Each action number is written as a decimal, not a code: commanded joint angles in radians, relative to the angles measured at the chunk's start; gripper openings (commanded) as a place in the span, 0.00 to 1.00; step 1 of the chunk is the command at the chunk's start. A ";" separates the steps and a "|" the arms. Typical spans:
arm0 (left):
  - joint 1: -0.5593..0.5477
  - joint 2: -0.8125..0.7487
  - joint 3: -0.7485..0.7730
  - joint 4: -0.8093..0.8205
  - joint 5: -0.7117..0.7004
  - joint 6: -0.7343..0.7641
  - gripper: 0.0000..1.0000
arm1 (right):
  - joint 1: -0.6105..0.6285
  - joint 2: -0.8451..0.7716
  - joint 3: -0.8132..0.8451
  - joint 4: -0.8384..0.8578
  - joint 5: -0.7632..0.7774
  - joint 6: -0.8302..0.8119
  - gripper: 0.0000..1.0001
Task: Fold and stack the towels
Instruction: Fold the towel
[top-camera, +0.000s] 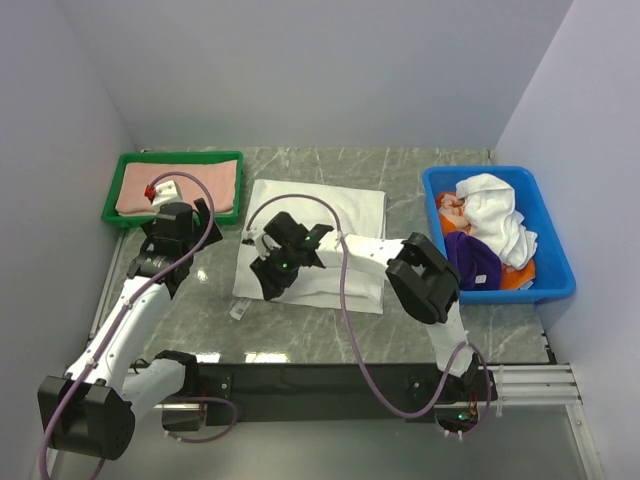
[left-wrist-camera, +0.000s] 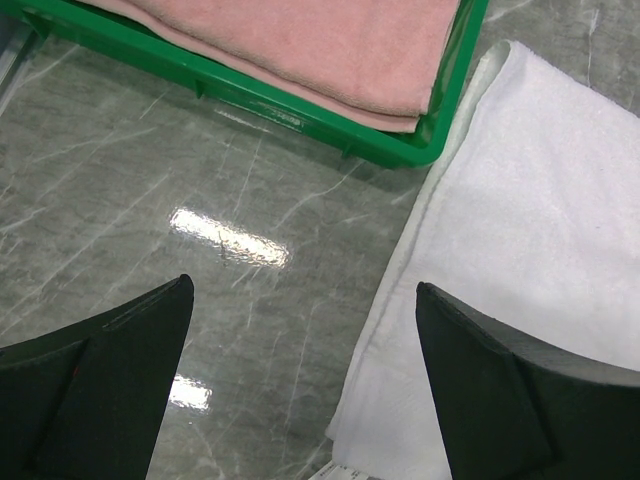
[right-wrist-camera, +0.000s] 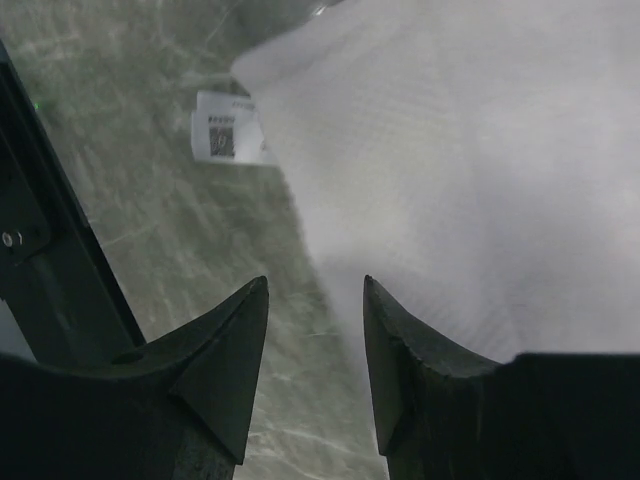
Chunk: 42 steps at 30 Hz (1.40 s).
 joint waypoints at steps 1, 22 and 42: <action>0.006 -0.019 0.014 0.027 0.014 -0.006 0.99 | 0.038 -0.078 -0.034 -0.062 0.068 -0.037 0.51; 0.003 0.061 -0.104 -0.124 0.371 -0.188 0.92 | -0.259 -0.720 -0.704 0.115 0.514 0.588 0.59; -0.123 0.214 -0.185 -0.080 0.348 -0.273 0.52 | -0.414 -0.904 -0.964 0.101 0.567 0.799 0.49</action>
